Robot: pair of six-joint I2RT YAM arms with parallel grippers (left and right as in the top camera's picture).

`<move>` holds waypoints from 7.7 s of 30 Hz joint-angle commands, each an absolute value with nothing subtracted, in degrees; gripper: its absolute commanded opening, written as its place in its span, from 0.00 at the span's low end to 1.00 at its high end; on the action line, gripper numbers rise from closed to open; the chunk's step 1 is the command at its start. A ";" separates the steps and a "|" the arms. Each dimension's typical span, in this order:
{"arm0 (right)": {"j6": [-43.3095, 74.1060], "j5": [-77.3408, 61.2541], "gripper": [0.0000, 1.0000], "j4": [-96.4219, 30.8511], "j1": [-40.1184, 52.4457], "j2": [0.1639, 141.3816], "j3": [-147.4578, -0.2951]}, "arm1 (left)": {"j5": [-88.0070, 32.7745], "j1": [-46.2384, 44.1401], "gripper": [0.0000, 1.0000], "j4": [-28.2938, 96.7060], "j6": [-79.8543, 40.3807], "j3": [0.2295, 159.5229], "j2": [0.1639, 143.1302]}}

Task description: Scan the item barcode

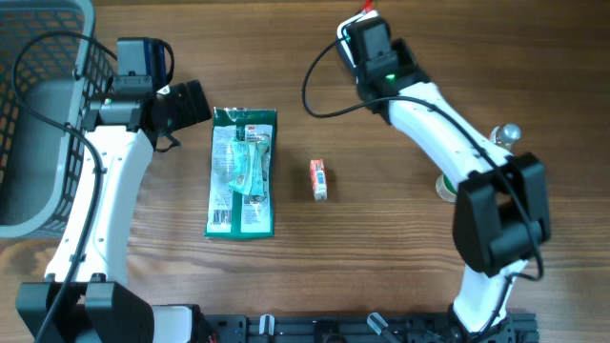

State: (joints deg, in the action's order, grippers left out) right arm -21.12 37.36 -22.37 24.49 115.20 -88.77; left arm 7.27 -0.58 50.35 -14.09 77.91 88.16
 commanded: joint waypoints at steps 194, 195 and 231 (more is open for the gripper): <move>34.35 7.31 0.08 -45.58 19.86 97.62 -50.24 | 7.57 -0.25 1.00 50.22 -14.61 78.22 88.29; 34.96 8.21 0.08 -45.98 19.49 97.62 -50.24 | 7.57 -0.25 1.00 50.22 -14.61 78.22 88.29; 27.18 -15.57 0.49 -44.60 21.06 97.60 -62.52 | 7.57 -0.25 1.00 50.22 -14.61 78.22 88.29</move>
State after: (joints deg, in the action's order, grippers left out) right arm 27.55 -14.20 -46.11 19.46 97.19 -62.04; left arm 7.27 -0.58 50.33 -14.11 77.91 88.16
